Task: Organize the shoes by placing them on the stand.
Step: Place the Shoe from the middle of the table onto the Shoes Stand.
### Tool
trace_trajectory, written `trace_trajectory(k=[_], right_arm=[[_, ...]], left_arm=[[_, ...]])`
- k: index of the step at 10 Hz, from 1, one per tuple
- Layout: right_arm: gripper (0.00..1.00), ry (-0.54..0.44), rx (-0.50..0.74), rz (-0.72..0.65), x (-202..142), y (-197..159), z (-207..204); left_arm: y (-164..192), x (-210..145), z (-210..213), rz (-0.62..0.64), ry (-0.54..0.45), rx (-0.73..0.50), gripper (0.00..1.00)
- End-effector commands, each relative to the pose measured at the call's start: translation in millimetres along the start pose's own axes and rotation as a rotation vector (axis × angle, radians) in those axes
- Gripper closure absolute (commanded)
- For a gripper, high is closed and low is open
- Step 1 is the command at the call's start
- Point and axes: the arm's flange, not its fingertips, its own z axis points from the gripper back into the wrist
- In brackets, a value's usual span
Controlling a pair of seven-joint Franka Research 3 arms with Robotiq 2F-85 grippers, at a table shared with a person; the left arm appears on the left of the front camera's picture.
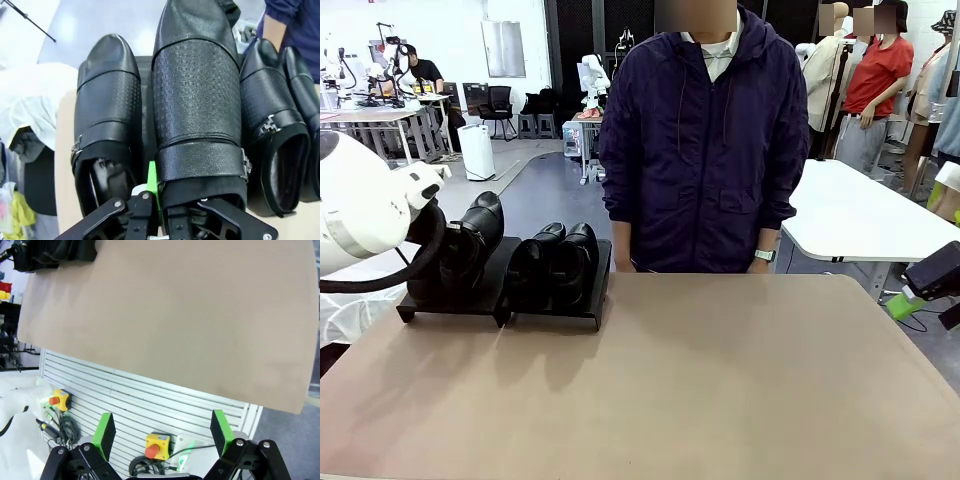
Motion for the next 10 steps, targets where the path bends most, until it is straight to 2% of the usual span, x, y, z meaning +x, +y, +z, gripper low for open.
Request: trace_trajectory(k=[1, 10], right_arm=[[0.00, 0.001, 0.007, 0.001, -2, -1, -3], [0.00, 0.001, 0.007, 0.001, -2, -1, -3]], left_arm=[[8, 3, -10, 0.004, -0.040, -0.029, 1.00], [8, -4, -38, 0.004, 0.066, -0.053, 1.00]])
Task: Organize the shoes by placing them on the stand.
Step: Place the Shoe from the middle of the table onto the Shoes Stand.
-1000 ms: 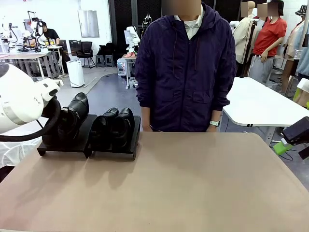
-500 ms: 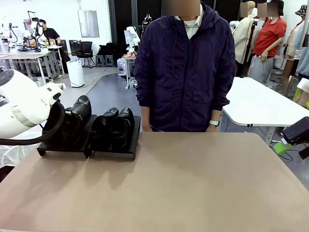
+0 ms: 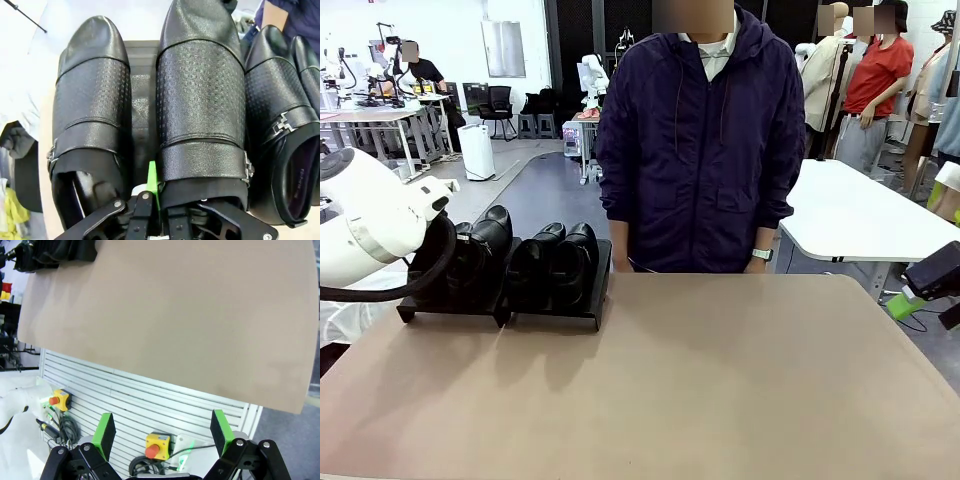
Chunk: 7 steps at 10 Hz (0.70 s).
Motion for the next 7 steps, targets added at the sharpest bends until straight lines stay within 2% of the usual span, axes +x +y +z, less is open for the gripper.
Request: trace_trajectory(k=[1, 2, 3, 4, 7], right_arm=[[0.00, 0.000, 0.007, 0.001, -1.7, -1.1, -2.8], [0.00, 0.000, 0.007, 0.001, -1.7, -1.1, -2.8], [0.00, 0.000, 0.007, 0.001, -1.7, -1.1, -2.8], [0.00, 0.000, 0.007, 0.001, -1.7, -1.1, -2.8], [0.00, 0.000, 0.007, 0.001, -1.7, -1.1, -2.8]], left_arm=[[7.0, 3.8, -5.7, 0.000, 0.011, -0.016, 1.00], [7.0, 4.2, -6.4, 0.003, 0.011, -0.017, 0.76], [6.8, 4.0, -7.2, 0.004, 0.013, -0.016, 0.28], [7.0, 3.7, -7.5, 0.006, 0.013, -0.015, 0.00], [6.9, 3.1, -6.9, -0.005, 0.004, -0.013, 0.00]])
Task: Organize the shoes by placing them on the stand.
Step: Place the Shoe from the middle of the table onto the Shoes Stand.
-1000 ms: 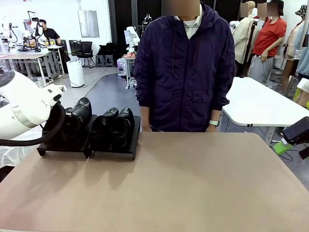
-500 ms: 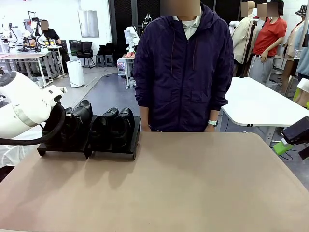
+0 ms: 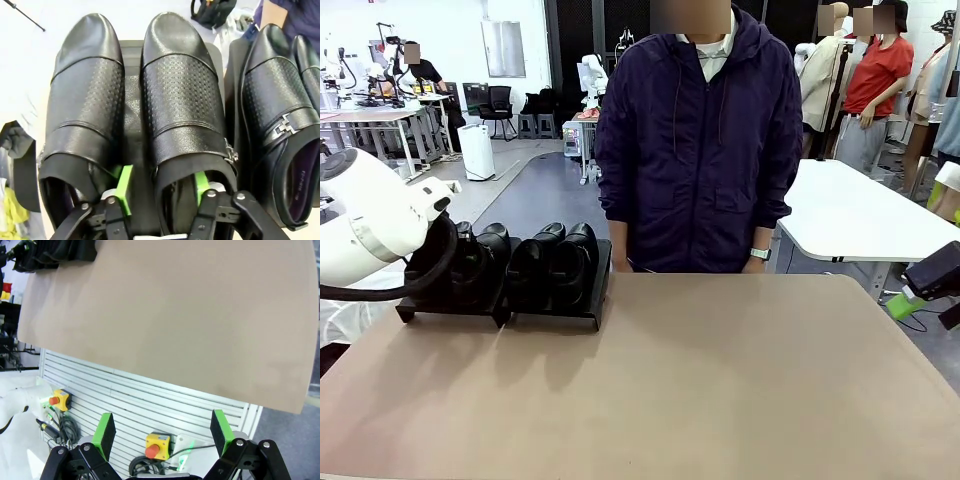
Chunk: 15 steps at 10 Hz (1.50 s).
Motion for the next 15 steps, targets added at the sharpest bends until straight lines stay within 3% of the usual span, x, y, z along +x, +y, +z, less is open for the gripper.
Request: trace_trajectory(k=[1, 7, 10, 12, 15], right_arm=[[0.00, 0.000, 0.007, 0.001, -2, -1, -3], [0.00, 0.000, 0.007, 0.001, -2, -1, -3], [0.00, 0.000, 0.007, 0.001, -2, -1, -3], [0.00, 0.000, 0.007, 0.001, -2, -1, -3], [0.00, 0.000, 0.007, 0.001, -2, -1, -3]], left_arm=[[7, 1, -1, -0.006, -0.007, -0.011, 0.00], [-7, 5, 25, -0.065, -0.007, -0.063, 0.00], [-19, 11, 59, -0.114, 0.010, -0.093, 0.00], [-16, 15, 107, -0.139, 0.121, -0.175, 0.00], [-7, -9, 196, -0.208, 0.408, -0.425, 0.00]])
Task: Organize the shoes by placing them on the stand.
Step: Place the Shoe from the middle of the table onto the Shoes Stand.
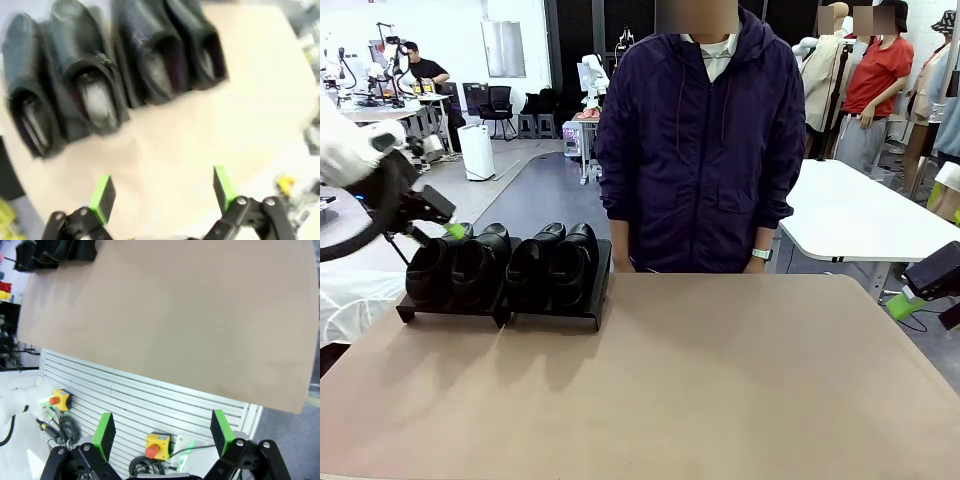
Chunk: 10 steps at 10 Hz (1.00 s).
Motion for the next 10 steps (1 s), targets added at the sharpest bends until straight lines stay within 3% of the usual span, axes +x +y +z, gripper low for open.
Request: trace_trajectory(k=[1, 3, 4, 6, 8, 9, 10], right_arm=[[0.00, 0.000, 0.007, 0.002, -2, -1, -3], [0.00, 0.000, 0.007, 0.002, -2, -1, -3], [0.00, 0.000, 0.007, 0.002, -2, -1, -3], [0.00, 0.000, 0.007, 0.002, -2, -1, -3], [0.00, 0.000, 0.007, 0.002, -2, -1, -3], [0.00, 0.000, 0.007, 0.002, -2, -1, -3], [0.00, 0.000, 0.007, 0.002, -2, -1, -3]], left_arm=[[0, -38, 48, -0.049, 0.139, -0.123, 0.00], [-14, -113, 82, -0.109, 0.159, -0.182, 0.00], [-24, -151, 87, -0.153, 0.119, -0.182, 0.00], [-36, -201, 68, -0.133, 0.057, -0.162, 0.00], [-27, -210, 35, -0.078, -0.010, -0.232, 0.00], [-13, -199, 28, -0.035, 0.021, -0.256, 0.00], [7, -184, 27, 0.096, 0.041, -0.268, 0.00]])
